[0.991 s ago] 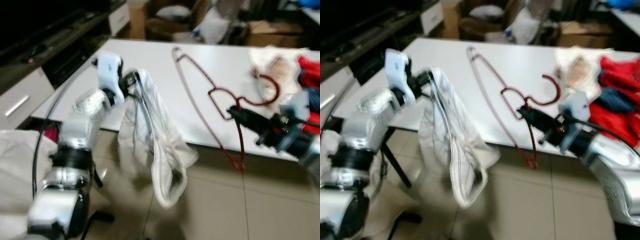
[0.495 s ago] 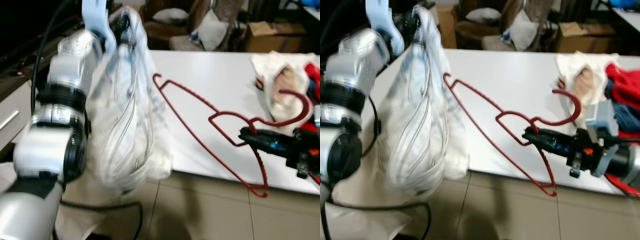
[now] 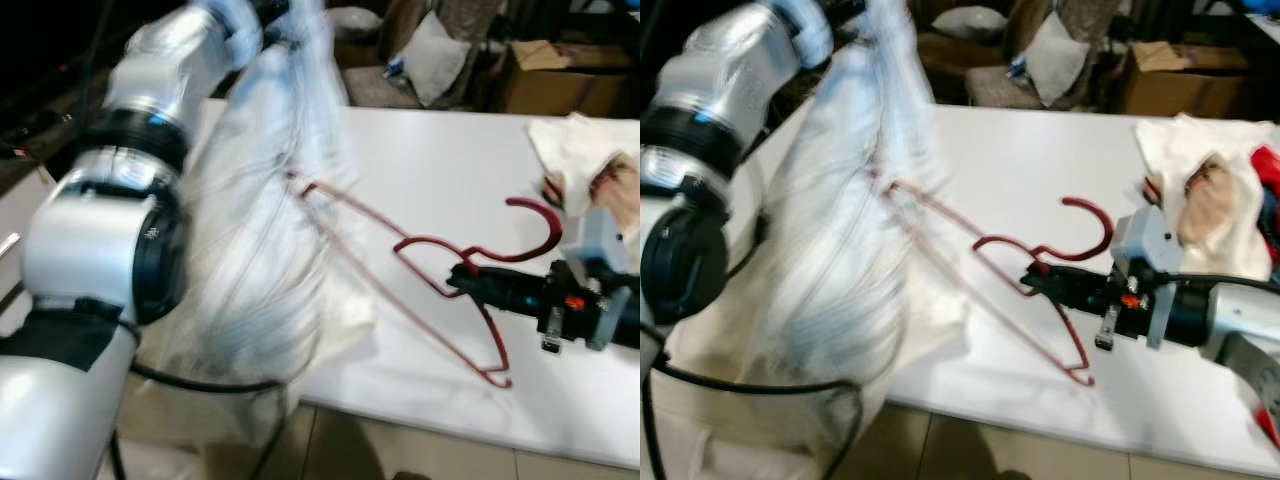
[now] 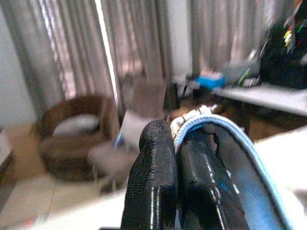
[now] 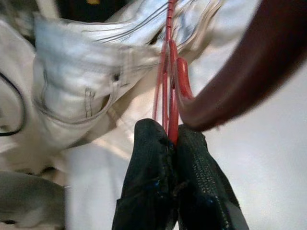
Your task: Hang hanger
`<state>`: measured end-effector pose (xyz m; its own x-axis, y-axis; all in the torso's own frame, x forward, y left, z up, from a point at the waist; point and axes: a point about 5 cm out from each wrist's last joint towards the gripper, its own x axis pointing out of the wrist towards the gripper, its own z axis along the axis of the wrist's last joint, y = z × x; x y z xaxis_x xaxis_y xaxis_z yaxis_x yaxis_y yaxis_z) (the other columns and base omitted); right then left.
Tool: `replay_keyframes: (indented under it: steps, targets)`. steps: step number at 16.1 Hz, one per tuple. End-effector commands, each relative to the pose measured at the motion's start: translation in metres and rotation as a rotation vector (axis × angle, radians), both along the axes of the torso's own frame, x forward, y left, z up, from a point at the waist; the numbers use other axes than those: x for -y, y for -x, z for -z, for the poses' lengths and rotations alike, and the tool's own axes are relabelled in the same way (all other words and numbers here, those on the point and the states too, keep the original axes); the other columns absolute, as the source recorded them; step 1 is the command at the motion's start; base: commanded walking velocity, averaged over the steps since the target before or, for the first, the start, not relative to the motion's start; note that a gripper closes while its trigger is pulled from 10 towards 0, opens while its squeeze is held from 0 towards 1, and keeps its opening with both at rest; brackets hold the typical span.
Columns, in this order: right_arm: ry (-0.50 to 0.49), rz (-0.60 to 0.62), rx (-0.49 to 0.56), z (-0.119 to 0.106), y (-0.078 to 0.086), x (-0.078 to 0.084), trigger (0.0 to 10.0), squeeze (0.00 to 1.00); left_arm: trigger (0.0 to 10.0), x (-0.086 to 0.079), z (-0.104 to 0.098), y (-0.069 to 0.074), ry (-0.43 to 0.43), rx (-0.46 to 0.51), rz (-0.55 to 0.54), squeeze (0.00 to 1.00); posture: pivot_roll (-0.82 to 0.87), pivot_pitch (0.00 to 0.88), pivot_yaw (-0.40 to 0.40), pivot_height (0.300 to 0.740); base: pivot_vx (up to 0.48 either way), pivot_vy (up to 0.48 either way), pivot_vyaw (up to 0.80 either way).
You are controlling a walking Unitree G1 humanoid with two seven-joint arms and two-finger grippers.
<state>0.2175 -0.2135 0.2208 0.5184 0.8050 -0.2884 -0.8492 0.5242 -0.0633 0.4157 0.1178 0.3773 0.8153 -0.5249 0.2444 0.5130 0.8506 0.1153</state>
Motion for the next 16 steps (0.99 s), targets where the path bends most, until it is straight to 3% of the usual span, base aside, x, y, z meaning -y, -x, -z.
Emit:
replay_keyframes:
  steps: [1, 4, 6, 8, 11, 12, 14, 15, 16]
  targets:
    - [0.03, -0.017, 0.025, -0.002, -0.001, -0.004, 10.0, 0.0, 10.0, -0.009, -0.029, 0.007, 0.068, 0.093, -0.001, 0.0, -0.13, 0.0, 0.076, 0.74, 0.0, 0.0, 0.0]
    - [0.031, 0.01, 0.076, -0.007, -0.013, -0.011, 10.0, 0.0, 10.0, 0.014, -0.044, 0.013, 0.068, 0.109, 0.116, 0.0, -0.13, 0.0, 0.085, 0.74, 0.0, 0.0, 0.0]
    - [0.007, -0.076, 0.079, -0.008, -0.014, -0.028, 10.0, 0.0, 10.0, 0.024, -0.049, 0.016, 0.077, 0.116, 0.16, 0.0, -0.14, 0.0, 0.085, 0.74, 0.0, 0.0, 0.0]
    - [0.082, -0.047, 0.056, 0.004, -0.026, -0.033, 10.0, 0.0, 10.0, 0.026, -0.054, 0.019, 0.093, 0.123, 0.188, 0.0, -0.14, 0.0, 0.081, 0.74, 0.0, 0.0, 0.0]
    - [0.166, 0.153, 0.094, 0.0, -0.06, -0.013, 10.0, 0.0, 10.0, 0.017, -0.059, 0.02, 0.128, 0.124, 0.192, 0.0, -0.13, 0.0, 0.068, 0.74, 0.0, 0.0, 0.0]
    - [0.194, 0.297, 0.143, -0.007, -0.082, 0.0, 10.0, 0.0, 10.0, 0.016, -0.06, 0.02, 0.135, 0.125, 0.203, 0.0, -0.13, 0.0, 0.064, 0.74, 0.0, 0.0, 0.0]
    - [0.15, 0.544, 0.27, -0.03, -0.116, 0.019, 10.0, 0.0, 10.0, 0.015, -0.062, 0.021, 0.134, 0.133, 0.209, 0.0, -0.13, 0.0, 0.064, 0.74, 0.0, 0.0, 0.0]
    - [0.187, 0.732, 0.413, -0.054, -0.135, 0.041, 10.0, 0.0, 10.0, 0.005, -0.066, 0.021, 0.155, 0.155, 0.165, 0.0, -0.12, 0.0, 0.054, 0.74, 0.0, 0.0, 0.0]
    - [0.18, 0.785, 0.455, -0.063, -0.139, 0.048, 10.0, 0.0, 10.0, 0.0, -0.068, 0.021, 0.171, 0.162, 0.146, 0.0, -0.12, 0.0, 0.054, 0.74, 0.0, 0.0, 0.0]
